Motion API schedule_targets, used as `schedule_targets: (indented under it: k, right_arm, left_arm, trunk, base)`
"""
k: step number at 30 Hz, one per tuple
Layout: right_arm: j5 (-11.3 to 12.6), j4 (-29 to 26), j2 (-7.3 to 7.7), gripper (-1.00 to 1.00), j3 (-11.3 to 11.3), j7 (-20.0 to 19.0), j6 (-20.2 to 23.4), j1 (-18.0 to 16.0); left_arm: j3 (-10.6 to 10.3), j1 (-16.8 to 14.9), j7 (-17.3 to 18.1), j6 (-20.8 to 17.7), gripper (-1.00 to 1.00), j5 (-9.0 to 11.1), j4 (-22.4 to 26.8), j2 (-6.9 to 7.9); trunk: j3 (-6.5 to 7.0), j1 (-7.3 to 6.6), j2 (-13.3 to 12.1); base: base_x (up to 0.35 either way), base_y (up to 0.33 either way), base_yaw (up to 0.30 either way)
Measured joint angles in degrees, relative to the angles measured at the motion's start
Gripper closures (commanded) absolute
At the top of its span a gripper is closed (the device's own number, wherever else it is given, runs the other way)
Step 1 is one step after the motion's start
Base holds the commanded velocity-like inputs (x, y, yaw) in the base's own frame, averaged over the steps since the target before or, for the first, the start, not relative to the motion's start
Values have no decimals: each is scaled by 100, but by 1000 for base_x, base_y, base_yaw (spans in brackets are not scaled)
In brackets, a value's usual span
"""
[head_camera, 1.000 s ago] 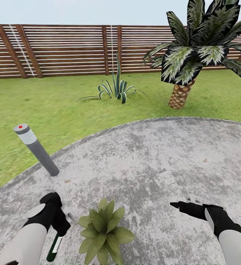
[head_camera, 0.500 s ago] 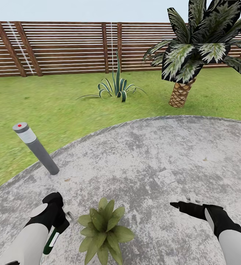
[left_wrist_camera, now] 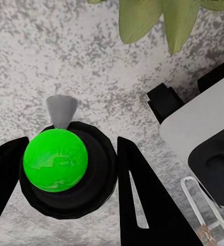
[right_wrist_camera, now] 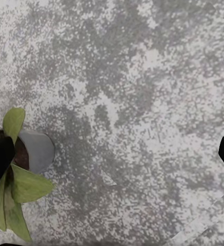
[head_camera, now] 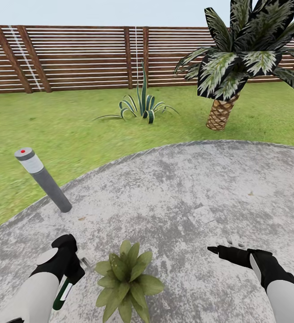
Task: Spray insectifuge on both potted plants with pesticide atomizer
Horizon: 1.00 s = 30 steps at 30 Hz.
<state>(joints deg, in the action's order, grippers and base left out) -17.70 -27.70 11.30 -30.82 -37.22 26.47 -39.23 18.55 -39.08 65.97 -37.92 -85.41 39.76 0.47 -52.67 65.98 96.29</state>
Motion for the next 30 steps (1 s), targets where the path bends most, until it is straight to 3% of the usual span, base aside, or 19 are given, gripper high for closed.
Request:
schedule_targets:
  k: [3, 10, 30]
  right_arm:
    - [0, 0, 0, -100, 0, 0, 0, 0]
    - [-1, 0, 0, -100, 0, 3, 0, 0]
    - [0, 0, 0, -100, -2, 5, 0, 0]
  left_arm:
    - [5, 1, -7, 1, 100, 0, 0, 0]
    - [12, 0, -22, 4, 100, 7, 24, 1]
    - [54, 0, -26, 11, 100, 14, 343, 18]
  trunk:
    - [0, 0, 0]
    - [-131, 153, 279]
    - [-209, 154, 281]
  base:
    - [0, 0, 0]
    - [0, 0, 0]
    - [0, 0, 25]
